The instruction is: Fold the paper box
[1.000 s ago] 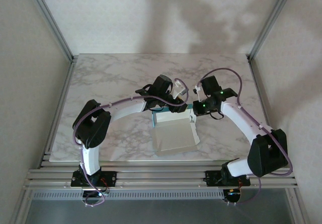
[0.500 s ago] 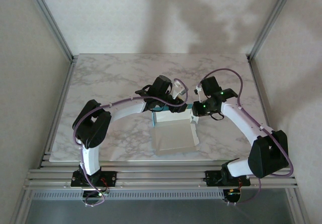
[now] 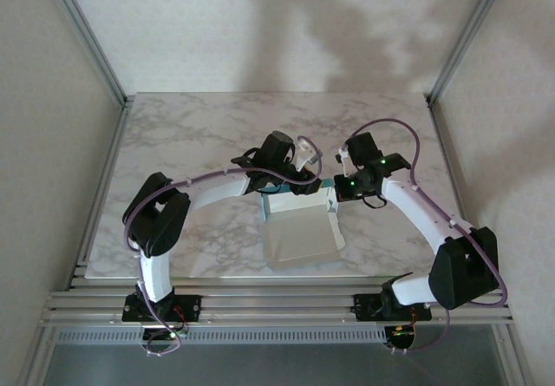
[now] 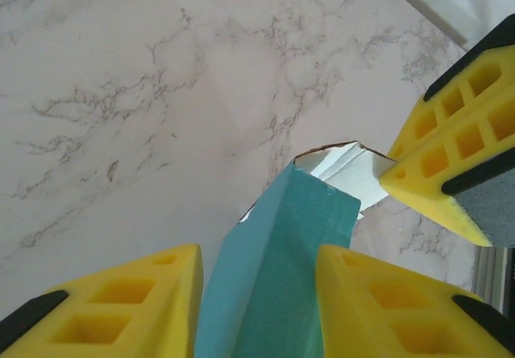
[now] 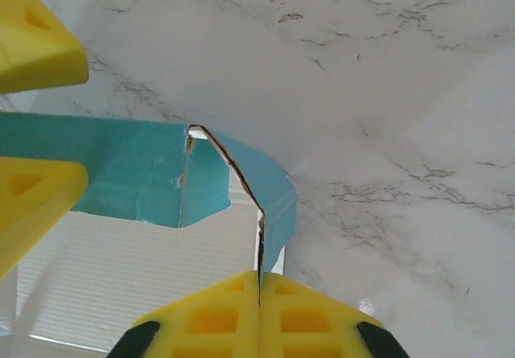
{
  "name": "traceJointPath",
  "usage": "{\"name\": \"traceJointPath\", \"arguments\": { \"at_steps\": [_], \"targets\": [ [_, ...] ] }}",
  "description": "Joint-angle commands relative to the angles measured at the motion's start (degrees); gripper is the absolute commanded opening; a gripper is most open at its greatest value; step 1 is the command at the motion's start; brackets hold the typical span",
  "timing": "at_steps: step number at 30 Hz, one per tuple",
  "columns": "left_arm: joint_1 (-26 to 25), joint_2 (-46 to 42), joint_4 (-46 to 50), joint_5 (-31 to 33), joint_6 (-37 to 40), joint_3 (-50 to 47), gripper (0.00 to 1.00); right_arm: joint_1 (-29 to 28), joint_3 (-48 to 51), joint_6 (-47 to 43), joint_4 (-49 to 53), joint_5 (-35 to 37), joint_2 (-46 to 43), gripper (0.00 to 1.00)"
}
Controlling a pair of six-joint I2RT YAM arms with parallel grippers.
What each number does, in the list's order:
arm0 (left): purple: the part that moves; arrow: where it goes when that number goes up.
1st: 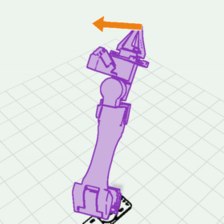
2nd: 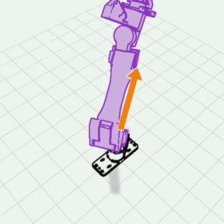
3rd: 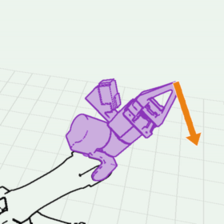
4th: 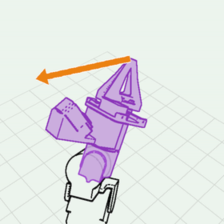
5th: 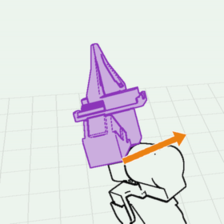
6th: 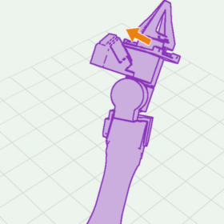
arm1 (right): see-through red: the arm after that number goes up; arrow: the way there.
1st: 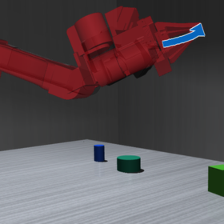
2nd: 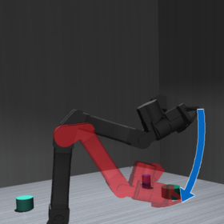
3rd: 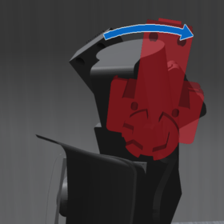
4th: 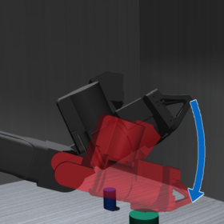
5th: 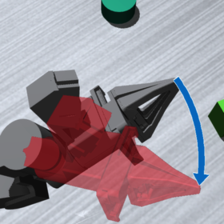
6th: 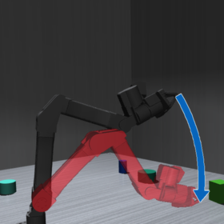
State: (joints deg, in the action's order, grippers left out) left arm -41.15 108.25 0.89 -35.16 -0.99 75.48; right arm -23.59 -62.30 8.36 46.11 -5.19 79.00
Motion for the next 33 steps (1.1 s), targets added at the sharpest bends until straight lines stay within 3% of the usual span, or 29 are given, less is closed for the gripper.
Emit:
{"name": "traceJointPath", "arguments": {
  "at_steps": [1,10,20,27,33],
  "targets": [
    [-0.3,-1.7,0.2,0.6,-2.1,-1.8,0.41,-1.1,-0.8,0.6,0.3,-1.7,-0.1,0.00],
    [-0.5,-4.4,-0.7,2.7,-4.5,-2.8,0.39,-3.8,0.9,0.7,-0.2,1.7,0.4,0.00],
    [-1.3,-15.8,-0.7,6.5,-7.1,-5.8,0.39,-4.3,2.8,0.4,-1.8,2.2,-1.6,0.00],
    [-10.7,-22.4,-0.9,7.2,-7.9,-14.0,0.39,-4.4,2.8,0.3,-2.0,2.2,-2.2,0.00],
    [-20.3,-21.2,-14.5,12.3,-11.7,-22.2,0.38,-4.4,2.5,0.2,-2.1,2.0,-1.7,0.00]
  ]
}}
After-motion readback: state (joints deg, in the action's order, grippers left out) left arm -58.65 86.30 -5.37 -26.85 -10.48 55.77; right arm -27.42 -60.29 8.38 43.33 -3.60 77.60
